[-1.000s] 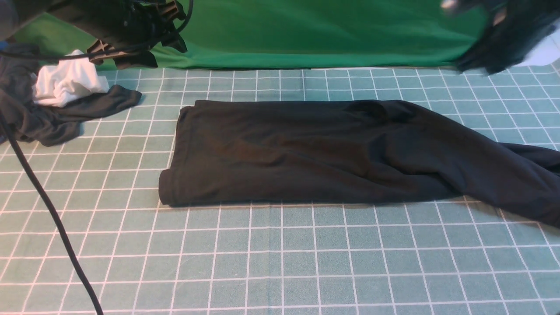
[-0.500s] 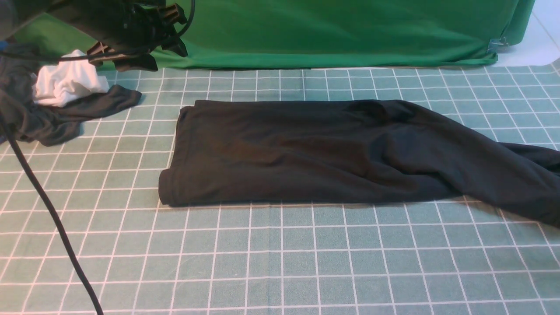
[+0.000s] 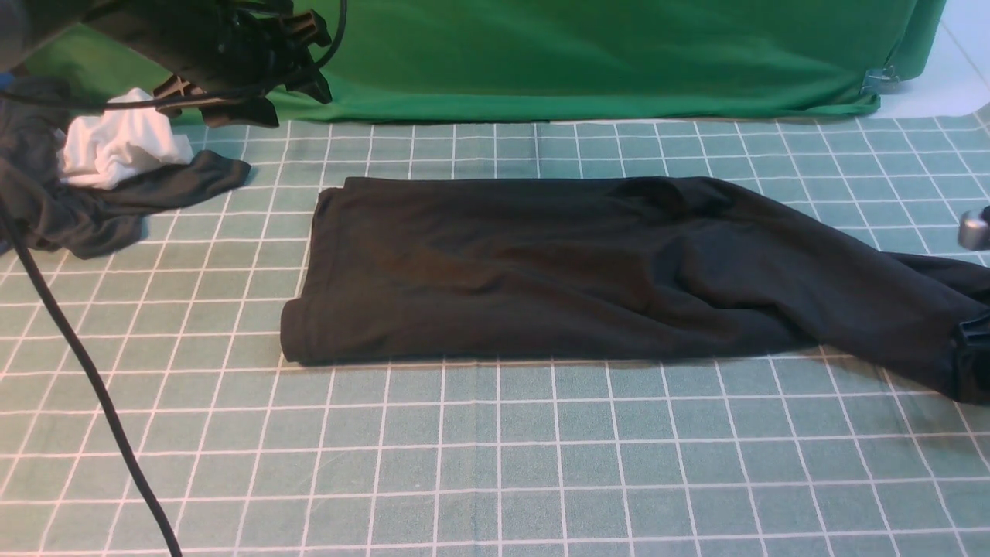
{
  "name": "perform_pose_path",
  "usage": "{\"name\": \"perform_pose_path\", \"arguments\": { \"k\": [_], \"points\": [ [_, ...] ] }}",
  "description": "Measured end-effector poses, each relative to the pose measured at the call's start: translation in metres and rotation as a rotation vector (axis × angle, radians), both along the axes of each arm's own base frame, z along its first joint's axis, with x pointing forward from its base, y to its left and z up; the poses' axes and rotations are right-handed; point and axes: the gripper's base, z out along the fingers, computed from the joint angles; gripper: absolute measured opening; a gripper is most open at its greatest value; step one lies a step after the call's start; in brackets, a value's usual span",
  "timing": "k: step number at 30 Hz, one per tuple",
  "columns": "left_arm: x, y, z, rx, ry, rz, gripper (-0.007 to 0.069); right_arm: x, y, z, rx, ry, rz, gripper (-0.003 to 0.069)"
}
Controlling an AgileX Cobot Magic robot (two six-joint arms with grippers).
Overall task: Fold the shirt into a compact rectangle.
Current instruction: 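Pull the folded dark garment lengthwise by its ends to straighten it flat on the table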
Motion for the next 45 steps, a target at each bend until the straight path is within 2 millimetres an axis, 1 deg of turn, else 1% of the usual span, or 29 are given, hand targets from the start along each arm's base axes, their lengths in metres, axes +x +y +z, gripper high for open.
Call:
{"name": "perform_pose_path", "arguments": {
  "k": [1,3,4,5,7,8,13,16,17,19,21,23,25,28,31,36,39,42,44,45],
  "points": [
    [0.0,0.0,0.0,0.001,0.0,0.0,0.043,0.001,0.0,-0.003,-0.001,0.001,0.004,0.031],
    [0.0,0.0,0.0,0.003,0.0,-0.001,0.043,0.002,0.001,-0.004,-0.006,-0.001,0.028,0.017],
    [0.0,0.0,0.0,0.003,0.0,-0.001,0.043,0.002,0.001,-0.004,-0.007,-0.001,0.031,0.0144],
    [0.0,0.0,0.0,0.003,0.001,-0.001,0.043,0.003,0.001,-0.002,-0.011,-0.004,0.045,0.0074],
    [0.0,0.0,0.0,0.003,0.001,-0.001,0.043,0.004,0.001,0.002,-0.018,-0.013,0.054,0.0049],
    [0.0,0.0,0.0,0.005,0.001,-0.001,0.043,0.005,0.0,0.007,-0.028,-0.023,0.063,0.0036],
    [0.0,0.0,0.0,0.007,0.004,-0.004,0.043,0.017,-0.006,0.047,-0.102,-0.135,0.095,0.0023],
    [0.0,0.0,0.0,0.007,0.004,-0.004,0.043,0.027,-0.01,0.065,-0.121,-0.189,0.084,0.0022],
    [0.0,0.0,0.0,0.008,0.004,-0.004,0.043,0.03,-0.011,0.07,-0.123,-0.193,0.079,0.0022],
    [0.0,0.001,0.0,0.011,0.004,-0.004,0.043,0.032,-0.012,0.072,-0.12,-0.175,0.071,0.0022],
    [0.0,0.001,-0.001,0.015,0.004,-0.005,0.043,0.032,-0.011,0.066,-0.1,-0.13,0.054,0.0026],
    [0.0,0.001,-0.001,0.015,0.004,-0.005,0.043,0.031,-0.01,0.057,-0.075,-0.074,0.043,0.0059],
    [0.0,0.001,-0.001,0.015,0.004,-0.005,0.043,0.031,-0.01,0.046,-0.054,-0.017,0.035,0.0134],
    [0.0,0.001,-0.001,0.015,0.004,-0.005,0.043,0.034,-0.008,0.028,-0.008,0.035,0.016,0.029],
    [0.0,0.001,-0.001,0.018,0.005,-0.006,0.043,0.037,-0.006,0.013,0.026,0.07,0.001,0.035],
    [0.0,0.001,-0.001,0.018,0.005,-0.006,0.043,0.042,-0.005,-0.01,0.06,0.109,-0.017,0.0354],
    [-0.001,0.001,-0.001,0.018,0.006,-0.006,0.043,0.043,-0.004,-0.011,0.065,0.11,-0.02,0.0347],
    [-0.001,0.001,-0.001,0.018,0.007,-0.006,0.043,0.043,-0.004,-0.012,0.069,0.113,-0.022,0.0291],
    [-0.001,0.001,-0.001,0.018,0.007,-0.006,0.043,0.043,-0.003,-0.012,0.077,0.121,-0.021,0.0144],
    [-0.001,0.001,-0.001,0.018,0.007,-0.006,0.043,0.043,-0.003,-0.012,0.077,0.121,-0.021,0.0133]
  ]
}}
